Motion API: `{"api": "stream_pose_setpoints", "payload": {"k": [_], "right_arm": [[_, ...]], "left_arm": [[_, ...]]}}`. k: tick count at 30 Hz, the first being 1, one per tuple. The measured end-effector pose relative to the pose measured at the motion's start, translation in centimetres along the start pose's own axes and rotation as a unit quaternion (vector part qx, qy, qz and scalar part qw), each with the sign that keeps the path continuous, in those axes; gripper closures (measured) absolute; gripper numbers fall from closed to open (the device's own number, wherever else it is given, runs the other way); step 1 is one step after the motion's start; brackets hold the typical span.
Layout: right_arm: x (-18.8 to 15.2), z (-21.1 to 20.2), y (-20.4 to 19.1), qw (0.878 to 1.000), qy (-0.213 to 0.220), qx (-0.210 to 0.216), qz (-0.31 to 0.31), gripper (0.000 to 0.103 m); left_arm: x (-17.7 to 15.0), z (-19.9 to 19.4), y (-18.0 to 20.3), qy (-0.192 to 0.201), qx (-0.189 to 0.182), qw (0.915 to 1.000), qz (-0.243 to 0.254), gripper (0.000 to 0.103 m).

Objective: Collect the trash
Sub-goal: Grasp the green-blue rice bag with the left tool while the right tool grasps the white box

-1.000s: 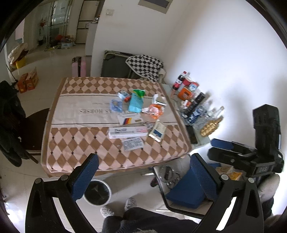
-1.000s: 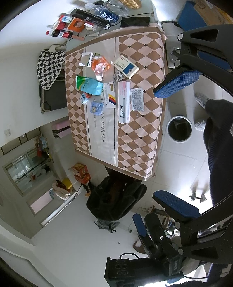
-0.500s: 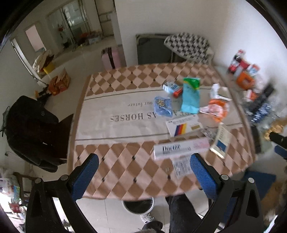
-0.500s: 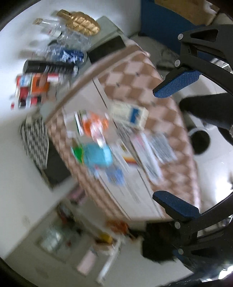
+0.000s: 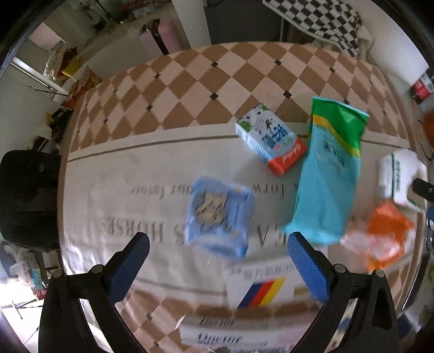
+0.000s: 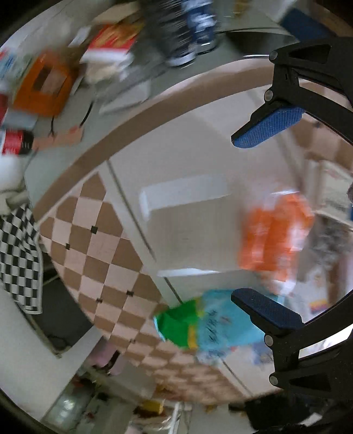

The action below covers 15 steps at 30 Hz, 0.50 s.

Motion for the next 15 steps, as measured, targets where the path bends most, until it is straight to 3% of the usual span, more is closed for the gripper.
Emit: {"api": "stream_pose_setpoints", "payload": {"k": [3,5,10,15], "right_arm": [[1.3,2.9,-1.5,0.999,-0.033,-0.001,-0.019,0.000],[1.8,3.6,-1.4,0.999,-0.043,0.009,-0.021,0.012],[3.7,3.4,2.6,0.998,-0.045,0.027,0.022,0.013],[4.4,4.2,5.5,0.998,-0.050,0.010,0.040,0.013]], "left_arm": [[1.6,1.1,1.8,-0.011,-0.017,0.9998,0.001,0.000],[2.1,1.6,4.2,-0.022,-0.036,0.9989,0.020,0.000],[3.8,4.2,9.5,-0.056,-0.072,0.9947,0.047,0.000],[5.1,7.8,12.2,-0.087,-0.045,0.9925,0.072,0.000]]}}
Point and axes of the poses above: each gripper's, at about its wrist camera, not at the fingertips, and z roughly the way its jaws point, y to its right, x to its top, the point moved 7 cm from there along z, roughly the way its jaws point, and after that the axes turned 15 degrees about -x, right-handed, at the moved point
